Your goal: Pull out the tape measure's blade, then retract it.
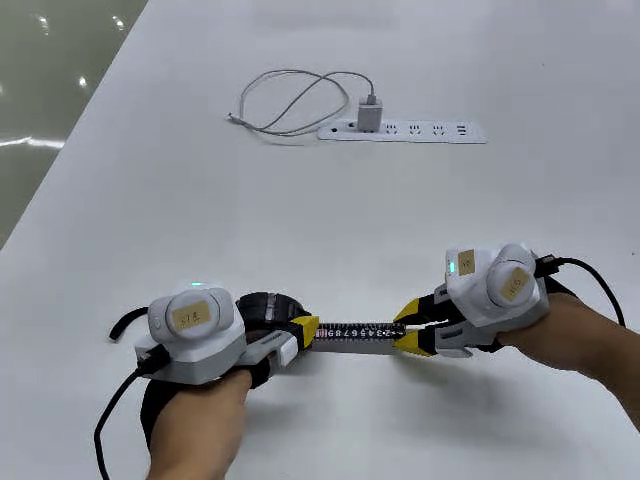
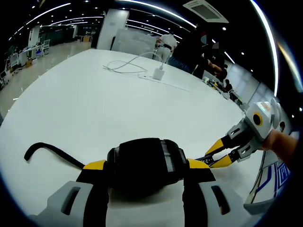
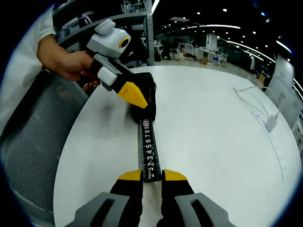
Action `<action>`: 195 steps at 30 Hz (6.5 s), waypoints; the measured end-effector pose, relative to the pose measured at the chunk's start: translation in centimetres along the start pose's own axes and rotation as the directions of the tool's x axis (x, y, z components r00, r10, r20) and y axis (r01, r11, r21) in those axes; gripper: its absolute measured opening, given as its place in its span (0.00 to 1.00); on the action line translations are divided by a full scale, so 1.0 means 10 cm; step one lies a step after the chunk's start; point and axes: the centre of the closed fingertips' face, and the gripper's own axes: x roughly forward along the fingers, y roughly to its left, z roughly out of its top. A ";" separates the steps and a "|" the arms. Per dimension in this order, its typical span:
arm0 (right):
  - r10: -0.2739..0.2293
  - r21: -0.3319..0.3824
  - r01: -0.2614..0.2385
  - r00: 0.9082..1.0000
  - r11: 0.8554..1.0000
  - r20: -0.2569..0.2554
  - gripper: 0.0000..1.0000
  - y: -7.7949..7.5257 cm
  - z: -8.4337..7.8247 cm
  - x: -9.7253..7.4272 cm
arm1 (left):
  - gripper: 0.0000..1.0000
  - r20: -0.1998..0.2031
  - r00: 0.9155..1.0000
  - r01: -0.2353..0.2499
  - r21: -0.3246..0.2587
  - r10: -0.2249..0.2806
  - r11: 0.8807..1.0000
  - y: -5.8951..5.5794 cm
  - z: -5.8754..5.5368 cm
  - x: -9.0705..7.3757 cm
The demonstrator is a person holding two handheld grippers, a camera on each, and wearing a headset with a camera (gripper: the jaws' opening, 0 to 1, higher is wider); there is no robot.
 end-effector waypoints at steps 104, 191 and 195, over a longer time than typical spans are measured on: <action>0.029 -0.014 -0.028 0.996 1.000 0.088 0.13 0.09 0.62 0.71 | 0.61 0.000 1.000 -0.002 0.045 0.002 0.999 -0.02 -0.01 0.00; -0.150 0.206 0.111 0.971 0.972 0.184 0.49 0.13 0.66 0.02 | 0.79 0.003 0.975 0.209 0.326 -0.222 0.922 -0.26 0.09 -0.43; -0.169 0.214 0.127 0.967 0.968 0.190 0.51 0.14 0.65 -0.05 | 0.81 -0.002 0.973 0.218 0.340 -0.231 0.915 -0.19 0.09 -0.49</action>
